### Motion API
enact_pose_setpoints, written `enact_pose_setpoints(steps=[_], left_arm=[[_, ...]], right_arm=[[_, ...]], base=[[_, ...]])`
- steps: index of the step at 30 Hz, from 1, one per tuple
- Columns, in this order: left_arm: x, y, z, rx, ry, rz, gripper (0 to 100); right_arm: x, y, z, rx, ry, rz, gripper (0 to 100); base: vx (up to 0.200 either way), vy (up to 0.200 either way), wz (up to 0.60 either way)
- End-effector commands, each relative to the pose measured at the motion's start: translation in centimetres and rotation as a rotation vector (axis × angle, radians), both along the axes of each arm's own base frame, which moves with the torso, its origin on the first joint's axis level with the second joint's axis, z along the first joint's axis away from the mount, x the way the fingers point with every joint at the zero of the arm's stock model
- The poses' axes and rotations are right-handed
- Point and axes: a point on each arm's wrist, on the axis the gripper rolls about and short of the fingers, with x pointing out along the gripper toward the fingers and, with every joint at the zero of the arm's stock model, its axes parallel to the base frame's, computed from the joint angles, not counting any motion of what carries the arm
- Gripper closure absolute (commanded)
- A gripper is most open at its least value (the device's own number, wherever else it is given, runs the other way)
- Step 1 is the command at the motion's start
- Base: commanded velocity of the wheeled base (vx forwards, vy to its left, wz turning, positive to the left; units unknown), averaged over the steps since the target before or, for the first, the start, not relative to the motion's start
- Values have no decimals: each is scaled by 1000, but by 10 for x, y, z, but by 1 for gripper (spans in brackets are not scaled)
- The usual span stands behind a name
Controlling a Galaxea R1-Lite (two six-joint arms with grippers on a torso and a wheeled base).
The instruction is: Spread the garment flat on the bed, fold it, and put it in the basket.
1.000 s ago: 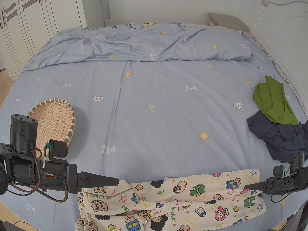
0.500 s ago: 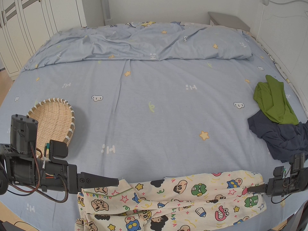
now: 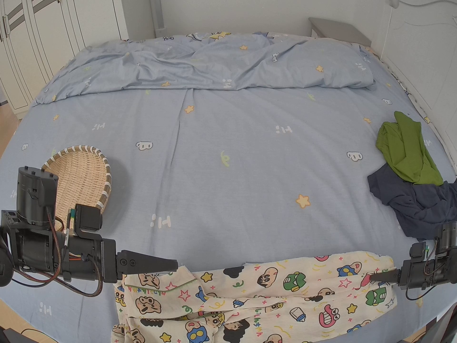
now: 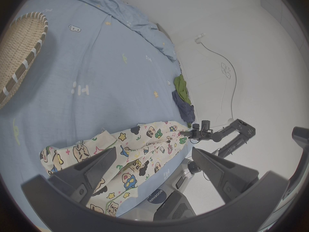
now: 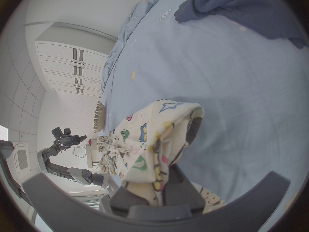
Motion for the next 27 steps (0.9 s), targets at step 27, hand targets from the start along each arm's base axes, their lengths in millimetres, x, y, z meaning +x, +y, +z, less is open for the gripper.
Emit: enact_pose_setpoints(steps=[27], left_arm=[[7, -2, 7, -27, 19, 32, 0]], right_arm=[[10, 43, 65, -108, -76, 134, 100]], base=[[-44, 0, 0]])
